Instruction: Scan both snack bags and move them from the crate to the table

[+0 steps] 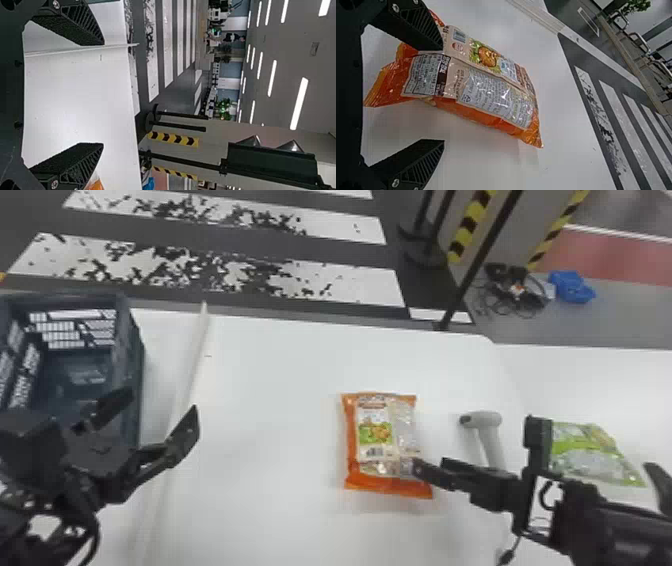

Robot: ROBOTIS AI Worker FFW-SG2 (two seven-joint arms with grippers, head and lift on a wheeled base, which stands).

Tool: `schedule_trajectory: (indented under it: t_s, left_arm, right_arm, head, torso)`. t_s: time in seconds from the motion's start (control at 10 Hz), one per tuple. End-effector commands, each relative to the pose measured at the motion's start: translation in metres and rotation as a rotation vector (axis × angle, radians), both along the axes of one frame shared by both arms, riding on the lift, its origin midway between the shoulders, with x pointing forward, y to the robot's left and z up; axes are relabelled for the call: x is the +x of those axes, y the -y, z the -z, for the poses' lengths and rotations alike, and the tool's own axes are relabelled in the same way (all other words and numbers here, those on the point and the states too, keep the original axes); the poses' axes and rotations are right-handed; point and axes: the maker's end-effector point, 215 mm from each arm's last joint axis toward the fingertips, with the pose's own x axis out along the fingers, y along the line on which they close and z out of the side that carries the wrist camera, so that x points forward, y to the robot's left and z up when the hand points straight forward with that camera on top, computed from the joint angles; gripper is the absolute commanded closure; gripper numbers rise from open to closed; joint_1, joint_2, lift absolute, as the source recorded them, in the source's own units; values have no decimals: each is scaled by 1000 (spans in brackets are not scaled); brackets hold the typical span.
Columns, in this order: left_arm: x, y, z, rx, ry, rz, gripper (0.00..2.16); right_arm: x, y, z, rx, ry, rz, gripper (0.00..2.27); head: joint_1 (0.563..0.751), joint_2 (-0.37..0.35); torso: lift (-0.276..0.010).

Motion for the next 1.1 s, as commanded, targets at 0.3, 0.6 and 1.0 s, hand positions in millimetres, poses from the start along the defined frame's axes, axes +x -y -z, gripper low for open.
schedule_trajectory:
  t_s: [0.3, 0.6, 1.0]
  left_arm:
    - [-2, 0, 0, 1, -2, 1, 87]
    - [-3, 0, 1, -2, -3, 0, 87]
    - [-2, -1, -1, -1, 0, -1, 87]
  right_arm:
    - [-2, -23, 31, -49, -58, -107, 907]
    - [-1, -26, 21, -30, -19, -137, 2256]
    - [15, 22, -59, 183, 145, 17, 2256]
  head:
    - [695, -147]
    - [695, -135]
    - [695, -145]
  torso:
    - [-88]
    - [-88]
    - [-88]
